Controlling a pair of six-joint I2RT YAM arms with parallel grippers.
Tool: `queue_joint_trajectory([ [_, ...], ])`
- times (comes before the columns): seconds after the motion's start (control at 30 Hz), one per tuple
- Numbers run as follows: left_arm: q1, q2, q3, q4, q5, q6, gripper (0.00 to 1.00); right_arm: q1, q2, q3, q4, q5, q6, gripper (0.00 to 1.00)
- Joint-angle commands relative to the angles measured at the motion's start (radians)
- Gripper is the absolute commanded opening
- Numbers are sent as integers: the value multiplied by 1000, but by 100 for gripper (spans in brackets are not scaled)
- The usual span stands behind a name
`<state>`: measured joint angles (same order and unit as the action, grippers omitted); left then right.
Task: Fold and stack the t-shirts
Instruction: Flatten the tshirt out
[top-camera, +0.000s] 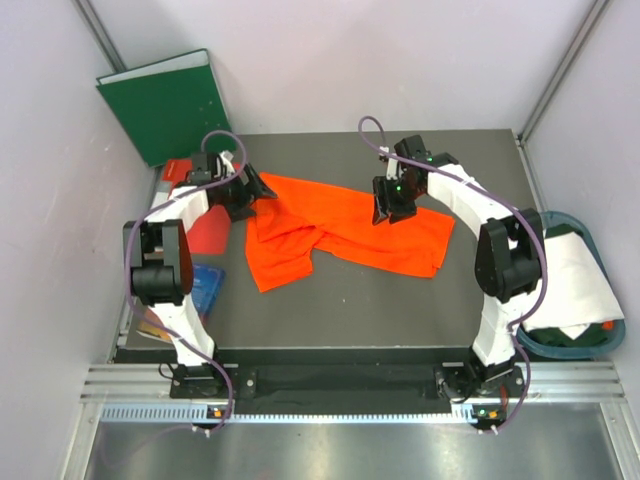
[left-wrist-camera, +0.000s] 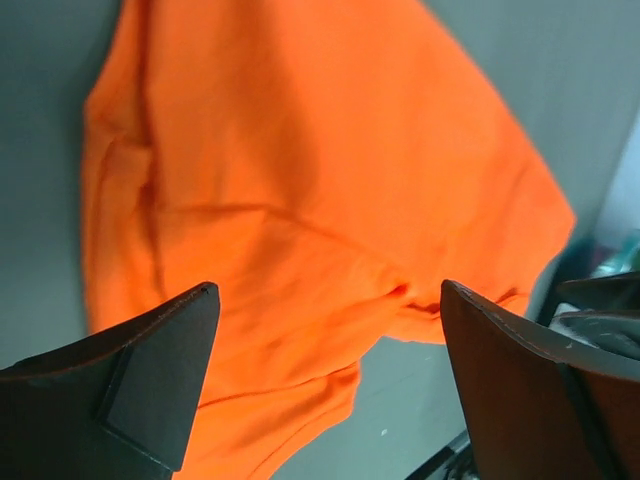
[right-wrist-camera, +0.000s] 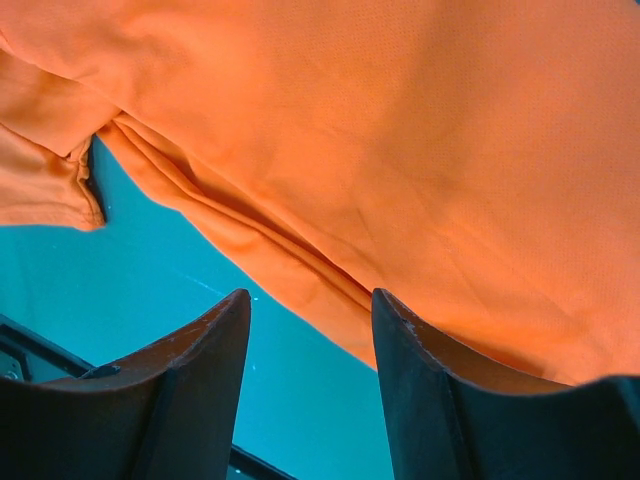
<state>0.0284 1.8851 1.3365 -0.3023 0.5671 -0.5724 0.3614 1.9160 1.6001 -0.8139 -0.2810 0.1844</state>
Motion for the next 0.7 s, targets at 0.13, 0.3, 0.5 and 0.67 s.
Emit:
queue_joint_trajectory([
  [0.13,7,-74,-60,-96,-92,98,93,-2,-11,29,30,-12,1,52],
  [0.3,7,-60,-83,-106,-79,92,78,-2,-14,20,32,-7,0,52],
  [0.5,7,-40,-120,-110,-76,101,71,-2,-17,8,36,-6,1,52],
  [0.67,5,-40,-148,-103,-76,112,71,-2,-21,-3,38,-3,3,52],
])
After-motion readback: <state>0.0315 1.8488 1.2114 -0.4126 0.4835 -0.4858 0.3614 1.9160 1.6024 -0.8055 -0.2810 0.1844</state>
